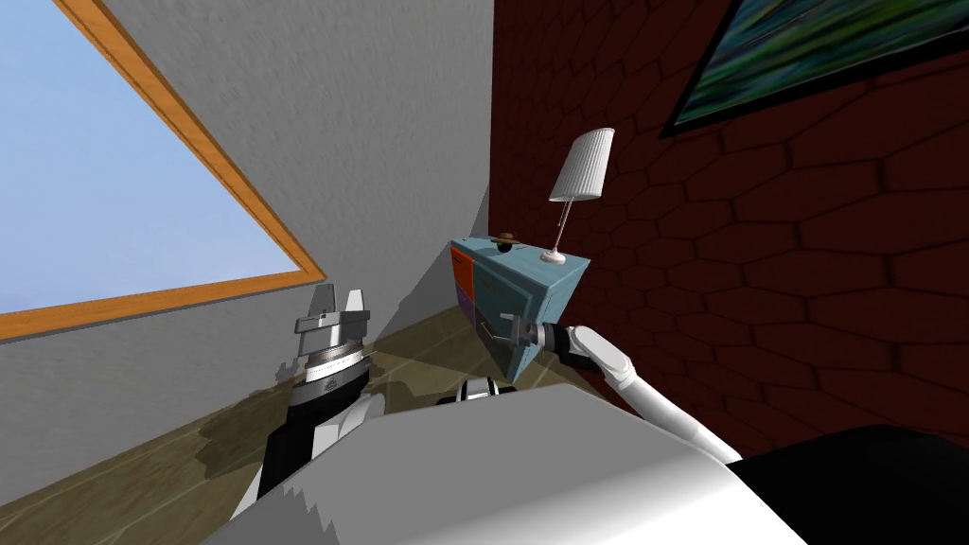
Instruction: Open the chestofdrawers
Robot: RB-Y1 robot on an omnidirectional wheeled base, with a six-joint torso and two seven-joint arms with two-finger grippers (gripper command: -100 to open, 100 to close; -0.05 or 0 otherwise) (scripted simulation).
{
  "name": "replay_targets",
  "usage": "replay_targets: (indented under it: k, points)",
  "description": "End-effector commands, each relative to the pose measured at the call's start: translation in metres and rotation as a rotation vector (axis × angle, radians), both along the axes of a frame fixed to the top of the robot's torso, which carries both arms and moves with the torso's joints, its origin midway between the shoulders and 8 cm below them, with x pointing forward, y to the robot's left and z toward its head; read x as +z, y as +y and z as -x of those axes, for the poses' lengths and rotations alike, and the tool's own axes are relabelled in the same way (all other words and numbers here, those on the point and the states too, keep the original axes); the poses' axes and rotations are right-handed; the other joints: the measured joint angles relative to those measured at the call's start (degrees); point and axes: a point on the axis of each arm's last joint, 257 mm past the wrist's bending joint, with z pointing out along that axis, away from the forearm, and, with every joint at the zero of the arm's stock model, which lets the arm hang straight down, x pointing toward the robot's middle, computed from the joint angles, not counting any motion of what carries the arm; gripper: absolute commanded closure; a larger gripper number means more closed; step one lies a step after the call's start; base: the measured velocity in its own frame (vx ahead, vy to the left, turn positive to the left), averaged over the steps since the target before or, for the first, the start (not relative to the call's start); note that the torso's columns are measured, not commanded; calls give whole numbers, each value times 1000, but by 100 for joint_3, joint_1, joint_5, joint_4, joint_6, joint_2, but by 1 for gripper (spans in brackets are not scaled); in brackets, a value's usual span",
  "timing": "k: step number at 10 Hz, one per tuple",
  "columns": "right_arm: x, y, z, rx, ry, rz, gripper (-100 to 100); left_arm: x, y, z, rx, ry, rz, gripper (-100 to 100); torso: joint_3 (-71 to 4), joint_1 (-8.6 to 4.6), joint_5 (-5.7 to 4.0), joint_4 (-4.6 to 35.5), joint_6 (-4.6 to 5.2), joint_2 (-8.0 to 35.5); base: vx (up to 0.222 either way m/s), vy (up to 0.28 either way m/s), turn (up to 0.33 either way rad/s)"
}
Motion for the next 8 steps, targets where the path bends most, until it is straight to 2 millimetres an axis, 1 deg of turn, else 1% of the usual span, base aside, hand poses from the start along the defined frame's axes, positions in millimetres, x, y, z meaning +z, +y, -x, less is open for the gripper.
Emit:
replay_targets:
  k: [1, 3, 4, 5, 8]
  points:
    - [-16, -9, -1, 33, -32, 121, -100, 0, 0, 0, 0, 0, 0, 0, 2, -11, -3, 1, 0, 2, 76, 57, -72]
    - [-23, -12, -3, 31, -45, 159, -100, 0, 0, 0, 0, 0, 0, 0, 2, -19, -6, 1, -1, 4, 43, 35, -10]
    - [-29, -17, -5, 50, -65, 227, -100, 0, 0, 0, 0, 0, 0, 0, 10, -23, -7, 4, 0, 15, 38, 37, -66]
    - [-32, -19, -6, 48, -73, 247, -100, 0, 0, 0, 0, 0, 0, 0, 7, -14, -4, 3, 1, 9, 40, 45, -36]
    - [-43, -34, -14, 81, -125, 390, -100, 0, 0, 0, 0, 0, 0, 0, -1, -8, -2, -1, -1, -2, 60, 65, -46]
